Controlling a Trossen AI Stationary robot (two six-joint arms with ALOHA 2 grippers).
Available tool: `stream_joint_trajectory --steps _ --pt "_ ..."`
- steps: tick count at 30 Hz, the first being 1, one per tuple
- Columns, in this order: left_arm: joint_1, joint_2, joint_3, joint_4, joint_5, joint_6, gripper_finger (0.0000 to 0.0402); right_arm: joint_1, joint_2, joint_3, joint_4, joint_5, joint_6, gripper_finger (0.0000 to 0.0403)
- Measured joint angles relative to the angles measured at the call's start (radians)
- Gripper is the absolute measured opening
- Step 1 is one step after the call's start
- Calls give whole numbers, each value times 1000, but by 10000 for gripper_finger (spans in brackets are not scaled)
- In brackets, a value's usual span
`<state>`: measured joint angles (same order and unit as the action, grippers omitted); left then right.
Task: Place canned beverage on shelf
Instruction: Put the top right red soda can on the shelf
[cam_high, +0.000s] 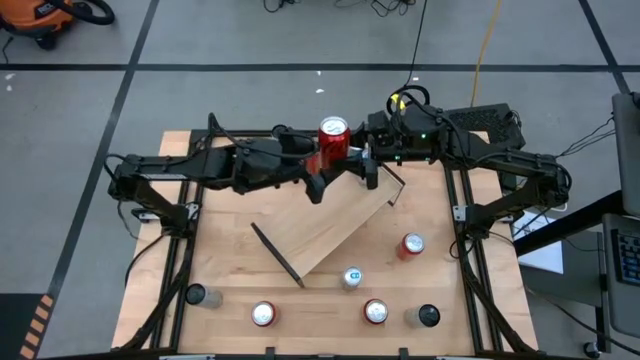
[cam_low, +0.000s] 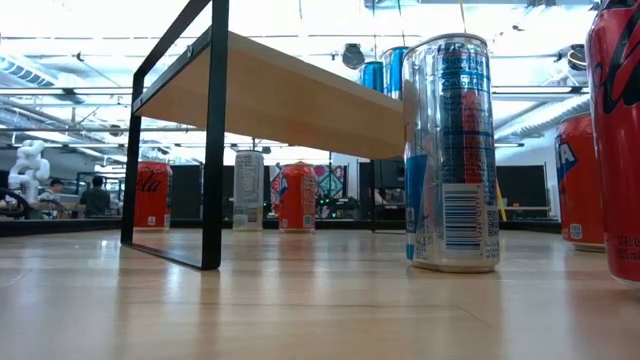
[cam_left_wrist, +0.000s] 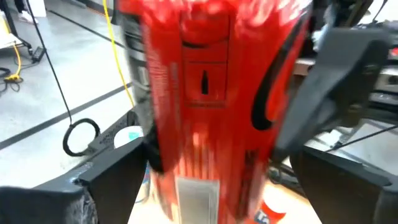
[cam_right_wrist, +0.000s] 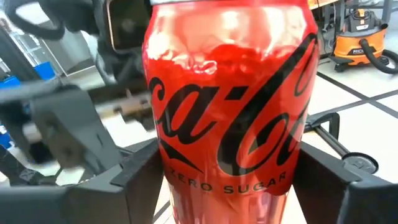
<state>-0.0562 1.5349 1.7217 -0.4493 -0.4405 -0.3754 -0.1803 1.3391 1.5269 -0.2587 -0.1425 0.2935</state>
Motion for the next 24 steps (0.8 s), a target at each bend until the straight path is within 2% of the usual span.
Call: stream_joint_trajectory --steps 6,10,16,21,24 --pt "-4 -84 1 -97 23 -19 398 -1 -7 0 -7 7 -17 269" --pt "-2 -137 1 -77 30 0 398 -1 -7 0 -7 -18 -48 269" --pt "17 -165 1 -1 95 158 398 6 -8 0 -9 -47 -141 269" --pt "19 -163 1 118 90 392 397 12 -8 0 -8 -44 -228 269" --pt "18 -150 1 186 76 369 397 12 -8 0 -9 -42 -234 269"
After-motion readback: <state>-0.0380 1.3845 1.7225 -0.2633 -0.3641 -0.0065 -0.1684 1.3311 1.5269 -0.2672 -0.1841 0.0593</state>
